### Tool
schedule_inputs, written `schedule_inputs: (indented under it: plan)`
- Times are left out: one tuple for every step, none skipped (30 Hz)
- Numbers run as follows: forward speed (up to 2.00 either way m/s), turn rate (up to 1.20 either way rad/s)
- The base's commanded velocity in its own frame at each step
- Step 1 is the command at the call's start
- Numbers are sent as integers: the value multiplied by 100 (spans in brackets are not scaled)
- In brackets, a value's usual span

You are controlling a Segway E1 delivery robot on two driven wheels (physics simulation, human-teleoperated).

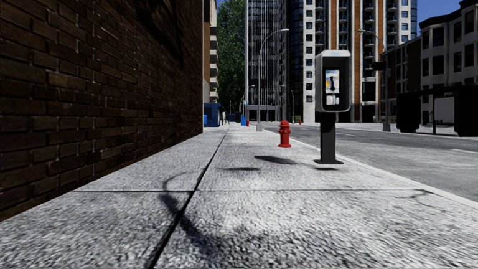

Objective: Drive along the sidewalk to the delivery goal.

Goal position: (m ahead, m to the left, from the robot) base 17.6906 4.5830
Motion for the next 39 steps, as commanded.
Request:
schedule_inputs:
  plan:
    - [200, 0]
    - [200, 0]
    - [200, 0]
    - [200, 0]
    - [200, 0]
    - [200, 0]
    - [200, 0]
    - [200, 0]
    - [200, 0]
    - [200, 0]
    - [200, 0]
    - [200, 0]
    - [200, 0]
    - [200, 0]
    - [200, 0]
    - [200, 0]
    - [200, 0]
    - [200, 0]
    - [200, 0]
    - [200, 0]
    - [200, 0]
    - [200, 0]
    - [200, 0]
    - [200, 0]
    - [200, 0]
    - [200, 0]
    - [200, 0]
    - [200, 0]
    - [200, 0]
    - [200, 0]
    - [200, 0]
    - [200, 0]
    - [200, 0]
    - [200, 0]
    - [200, 0]
    - [200, 0]
    - [200, 0]
    - [200, 0]
    - [200, 0]
